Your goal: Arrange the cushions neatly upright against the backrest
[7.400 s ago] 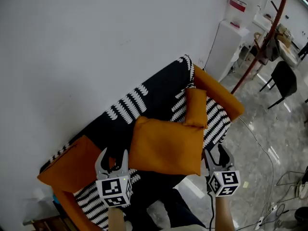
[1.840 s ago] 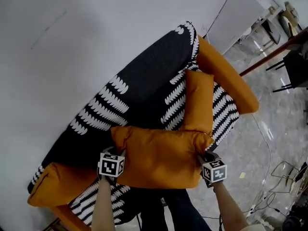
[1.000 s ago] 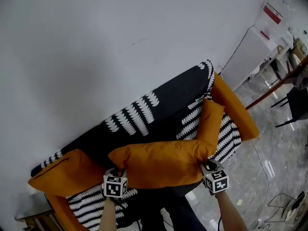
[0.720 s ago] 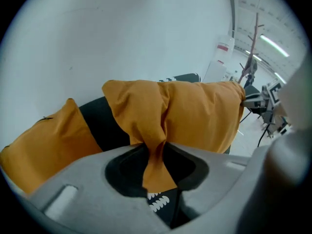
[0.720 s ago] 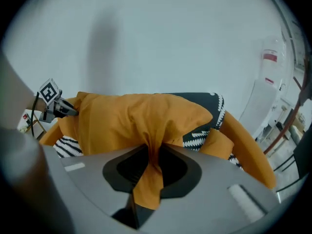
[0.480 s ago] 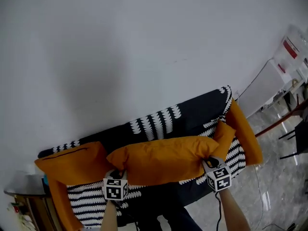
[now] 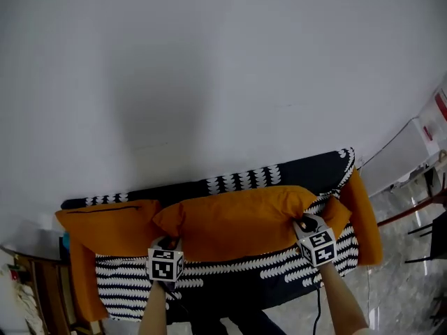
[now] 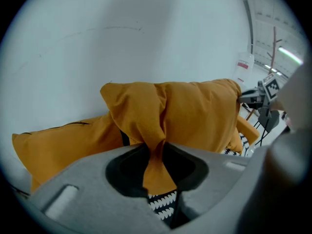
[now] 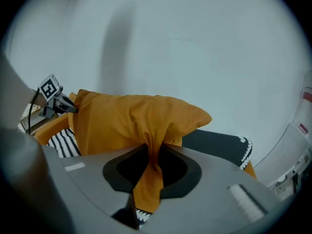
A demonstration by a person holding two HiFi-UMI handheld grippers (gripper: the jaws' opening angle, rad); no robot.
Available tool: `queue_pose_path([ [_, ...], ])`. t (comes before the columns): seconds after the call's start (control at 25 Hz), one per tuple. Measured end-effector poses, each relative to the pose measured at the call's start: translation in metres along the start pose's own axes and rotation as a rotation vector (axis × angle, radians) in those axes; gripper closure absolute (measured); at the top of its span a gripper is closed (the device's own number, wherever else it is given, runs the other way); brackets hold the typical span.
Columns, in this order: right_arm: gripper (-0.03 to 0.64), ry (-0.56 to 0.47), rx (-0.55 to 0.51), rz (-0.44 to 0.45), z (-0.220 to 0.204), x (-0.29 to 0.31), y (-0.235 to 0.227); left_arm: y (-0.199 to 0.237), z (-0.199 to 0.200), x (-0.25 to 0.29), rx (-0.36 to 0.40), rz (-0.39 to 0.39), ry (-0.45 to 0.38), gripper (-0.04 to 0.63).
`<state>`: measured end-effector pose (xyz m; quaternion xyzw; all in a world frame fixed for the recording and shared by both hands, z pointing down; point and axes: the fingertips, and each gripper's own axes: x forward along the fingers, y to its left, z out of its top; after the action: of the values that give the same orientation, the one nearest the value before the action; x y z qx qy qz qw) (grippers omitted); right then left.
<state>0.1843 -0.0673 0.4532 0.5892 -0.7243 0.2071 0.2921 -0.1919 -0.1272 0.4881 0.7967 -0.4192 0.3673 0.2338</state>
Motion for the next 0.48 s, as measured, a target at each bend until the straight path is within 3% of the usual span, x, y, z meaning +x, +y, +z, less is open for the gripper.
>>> queue_pose_path([
  [0.48,0.534,0.016,-0.093,0.076,0.020,0.059,-0.004,0.027,0.004,0.020,-0.025,0.069,0.011,0.497],
])
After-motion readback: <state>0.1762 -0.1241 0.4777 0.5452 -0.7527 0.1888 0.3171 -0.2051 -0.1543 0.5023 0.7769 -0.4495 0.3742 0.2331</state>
